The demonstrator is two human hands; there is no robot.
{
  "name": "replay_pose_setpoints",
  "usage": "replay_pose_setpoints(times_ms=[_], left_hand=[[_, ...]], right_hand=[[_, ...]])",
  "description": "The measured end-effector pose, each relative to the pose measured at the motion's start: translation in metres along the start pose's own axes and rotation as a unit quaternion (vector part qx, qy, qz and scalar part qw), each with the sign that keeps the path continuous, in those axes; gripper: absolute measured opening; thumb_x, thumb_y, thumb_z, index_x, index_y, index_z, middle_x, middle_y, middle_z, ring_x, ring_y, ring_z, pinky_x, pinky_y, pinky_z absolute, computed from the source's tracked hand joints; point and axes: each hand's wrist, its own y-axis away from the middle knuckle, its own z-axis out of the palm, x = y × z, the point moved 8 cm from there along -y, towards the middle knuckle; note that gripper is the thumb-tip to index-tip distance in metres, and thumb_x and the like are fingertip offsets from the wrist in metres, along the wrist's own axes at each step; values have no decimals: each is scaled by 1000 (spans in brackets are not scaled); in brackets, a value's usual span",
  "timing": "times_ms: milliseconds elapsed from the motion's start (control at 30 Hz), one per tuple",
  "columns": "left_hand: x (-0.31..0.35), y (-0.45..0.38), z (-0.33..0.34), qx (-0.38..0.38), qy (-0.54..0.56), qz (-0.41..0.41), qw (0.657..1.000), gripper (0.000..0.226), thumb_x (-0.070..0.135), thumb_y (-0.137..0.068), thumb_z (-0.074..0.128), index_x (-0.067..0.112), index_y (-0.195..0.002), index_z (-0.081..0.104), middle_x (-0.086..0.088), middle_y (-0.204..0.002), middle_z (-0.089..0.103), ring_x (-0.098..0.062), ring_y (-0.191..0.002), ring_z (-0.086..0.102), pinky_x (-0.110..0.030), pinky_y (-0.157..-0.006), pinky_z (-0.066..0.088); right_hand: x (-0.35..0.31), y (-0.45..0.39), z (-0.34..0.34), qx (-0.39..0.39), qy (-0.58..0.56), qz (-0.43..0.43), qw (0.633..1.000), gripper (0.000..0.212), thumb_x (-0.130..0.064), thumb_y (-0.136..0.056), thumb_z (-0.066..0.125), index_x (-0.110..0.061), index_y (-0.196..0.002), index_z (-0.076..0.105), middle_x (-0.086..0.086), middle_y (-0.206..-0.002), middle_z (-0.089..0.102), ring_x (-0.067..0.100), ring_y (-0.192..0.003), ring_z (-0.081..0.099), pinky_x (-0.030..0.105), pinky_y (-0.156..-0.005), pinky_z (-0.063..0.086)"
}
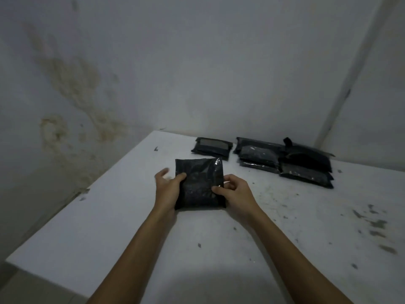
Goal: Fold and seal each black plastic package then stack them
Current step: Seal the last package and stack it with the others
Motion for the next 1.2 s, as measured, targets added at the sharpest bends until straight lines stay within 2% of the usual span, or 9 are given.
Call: replay_pose_setpoints(times_ms=[133, 233, 367, 533, 700, 900, 967, 1100, 1200], left_hand=[[-13, 21, 63, -50, -41, 48, 997, 13, 21, -100, 64, 16, -108, 73, -10, -104, 76, -27, -98, 72, -44, -90, 61], [-17, 39, 105, -74, -66, 90, 991, 15, 24, -102, 62, 16, -99, 74, -5, -96, 76, -25, -95, 72, -45, -88, 61], [-34, 48, 141, -88, -74, 86, 990, 32, 38, -102, 60, 10, -93, 72, -10, -92, 75, -27, -90, 72, -48, -84, 60], [-38, 56, 155, -66, -107, 170, 977, 36, 34, -107, 53, 7, -84, 61, -6, -80, 65, -5, -69, 57, -25, -64, 45], [-34, 55, 156, -48, -127, 209, 968, 35, 32, -108, 52, 18, -76, 56, 3, -74, 60, 5, -62, 53, -11, -55, 38], [-38, 50, 153, -44, -115, 205, 971, 32, 36, -106, 56, 14, -82, 61, 1, -76, 60, 4, -63, 52, -12, -58, 41], [-40, 48, 154, -81, -103, 188, 974, 29, 36, -105, 57, 12, -89, 64, -2, -83, 65, 3, -71, 58, -15, -67, 49], [-46, 45, 158, -215, -55, 87, 971, 16, 21, -101, 63, 9, -104, 73, -9, -102, 76, -21, -95, 74, -31, -80, 62], [-46, 40, 149, -222, -49, 71, 971, 12, 16, -98, 68, 9, -103, 77, -10, -101, 78, -25, -97, 75, -40, -84, 63]], right_hand=[[2, 20, -55, 51, -60, -12, 997, 11, -2, -93, 68, 5, -101, 69, 24, -99, 75, 41, -96, 74, 52, -86, 60], [-3, 32, -91, 135, -51, -35, 989, 18, -16, -100, 61, -3, -103, 74, 11, -98, 79, 28, -95, 75, 39, -81, 61], [-1, 44, -122, 216, -34, -68, 973, 19, -21, -102, 59, -10, -101, 75, 8, -96, 78, 25, -93, 75, 45, -85, 62], [2, 56, -135, 293, 18, -112, 949, 30, -28, -104, 57, -8, -84, 65, 15, -82, 68, 19, -76, 65, 39, -71, 54], [-7, 63, -138, 326, 102, -143, 929, 29, -29, -106, 53, -19, -79, 56, 0, -74, 60, 7, -65, 53, 29, -62, 46], [-6, 59, -137, 338, 138, -143, 920, 30, -30, -108, 47, -21, -81, 57, -2, -80, 60, 10, -73, 55, 31, -68, 47], [-4, 58, -140, 339, 113, -142, 923, 28, -28, -108, 47, -19, -84, 60, 0, -85, 61, 12, -78, 57, 33, -73, 49], [1, 58, -148, 330, 77, -136, 931, 29, -29, -107, 49, -15, -86, 61, 8, -89, 65, 24, -85, 63, 42, -77, 54], [0, 58, -150, 319, 74, -136, 935, 31, -28, -106, 52, -12, -81, 61, 11, -85, 65, 26, -82, 63, 41, -75, 53]])
